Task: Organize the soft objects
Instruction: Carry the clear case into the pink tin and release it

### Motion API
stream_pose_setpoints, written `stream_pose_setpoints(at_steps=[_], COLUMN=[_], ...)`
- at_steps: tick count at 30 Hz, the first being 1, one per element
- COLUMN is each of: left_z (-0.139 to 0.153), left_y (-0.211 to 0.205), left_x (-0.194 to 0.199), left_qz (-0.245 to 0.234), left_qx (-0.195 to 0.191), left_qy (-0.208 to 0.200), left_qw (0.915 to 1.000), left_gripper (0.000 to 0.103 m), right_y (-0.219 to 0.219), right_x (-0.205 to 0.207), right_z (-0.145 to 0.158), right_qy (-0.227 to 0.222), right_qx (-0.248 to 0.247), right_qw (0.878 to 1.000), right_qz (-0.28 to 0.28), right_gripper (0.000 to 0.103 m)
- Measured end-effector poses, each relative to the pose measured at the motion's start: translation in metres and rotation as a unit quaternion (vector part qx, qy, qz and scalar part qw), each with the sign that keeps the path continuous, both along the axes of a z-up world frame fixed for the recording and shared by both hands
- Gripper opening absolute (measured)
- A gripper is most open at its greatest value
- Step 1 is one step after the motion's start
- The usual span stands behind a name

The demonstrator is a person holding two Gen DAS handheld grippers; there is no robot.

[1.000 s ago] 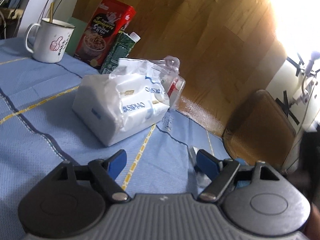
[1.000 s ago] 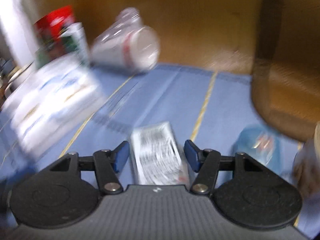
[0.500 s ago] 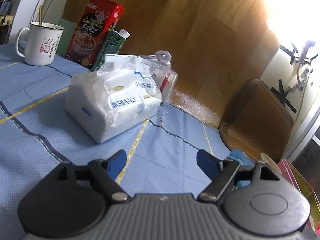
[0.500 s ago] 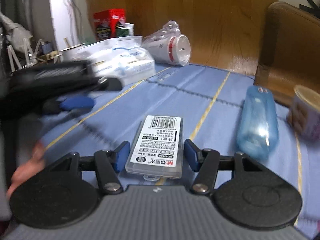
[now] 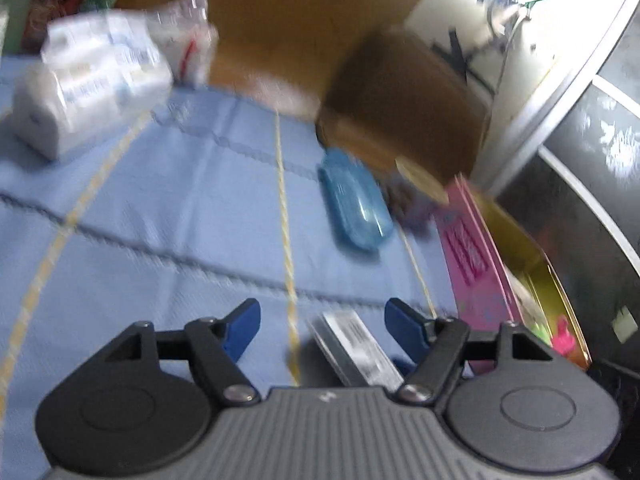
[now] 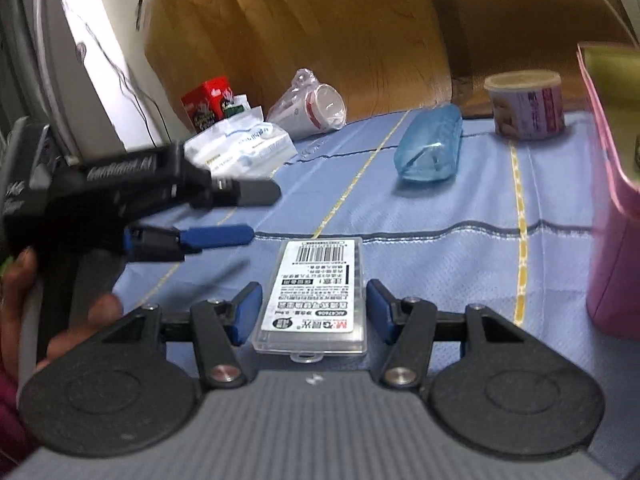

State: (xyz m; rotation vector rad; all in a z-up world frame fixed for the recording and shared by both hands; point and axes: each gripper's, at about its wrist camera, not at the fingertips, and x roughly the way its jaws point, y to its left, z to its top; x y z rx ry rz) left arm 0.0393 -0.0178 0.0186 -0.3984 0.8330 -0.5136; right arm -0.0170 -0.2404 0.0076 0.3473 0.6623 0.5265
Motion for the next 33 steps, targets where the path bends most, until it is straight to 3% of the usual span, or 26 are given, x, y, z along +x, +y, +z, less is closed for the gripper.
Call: stream_pose_setpoints(at_steps=[1, 3, 4, 9, 14, 19, 22, 27, 30, 33], left_z=[-0.004, -0.007, -0.006, 0.018, 0.055, 0.071, 0.07, 0.06, 0.049, 0.045], left_y=[-0.002, -0.01, -0.015, -0.039, -0.089, -0.156, -0.196, -0.243, -0.25, -0.247], left_x=[0.001, -0.001, -0.001, -0.006, -0.008, 0.002, 0.01, 0.03, 0.041, 0.042], left_qz=[-0.005, -0.016, -0.025, -0.058, -0.119, -0.182, -0.206, -0.207, -0.194, -0.189], left_qx=[-0.006, -0.011, -0.008, -0.023, -0.03, -0.02, -0.004, 0.041, 0.055, 0.055], left_qy=[0.016, 0.026, 0.031, 0.002, -0.051, -0.08, -0.09, -0.102, -0.091, -0.093], left_qw=[0.9998, 0.9995, 0.9992, 0.998, 0.9911, 0.9798, 0.9744, 0.9722, 0.9752, 0.9761], left_gripper=[0.065, 0.041, 0.035, 0.029, 0.027, 0.029, 0.029, 0.031, 0.033, 0.033], right_y=[-0.002, -0.009, -0.01, -0.028, -0.051, -0.077, -0.098, -0.127, -0.133, -0.142], right_x=[0.001, -0.001, -0.002, -0.019, -0.033, -0.041, -0.032, -0.002, 0.02, 0.016], right_z=[-0.001, -0.001, -0.001, 0.014, 0.038, 0.051, 0.048, 0.04, 0.028, 0.018], right_qy=[0.004, 0.008, 0.007, -0.043, -0.121, -0.175, -0.174, -0.148, -0.125, -0.121], right_qx=[0.012, 0.026, 0.028, 0.0, -0.029, -0.09, -0.114, -0.131, -0.152, -0.142], right_qw=[1.0, 1.0, 1.0, 0.999, 0.99, 0.968, 0.958, 0.948, 0.941, 0.944], right_qz=[0.0, 0.002, 0.003, -0.008, -0.065, -0.152, -0.198, -0.251, -0.277, -0.274], right_gripper=[0.059, 0.059, 0.059, 0.059, 0.059, 0.059, 0.059, 0.059, 0.06, 0.06])
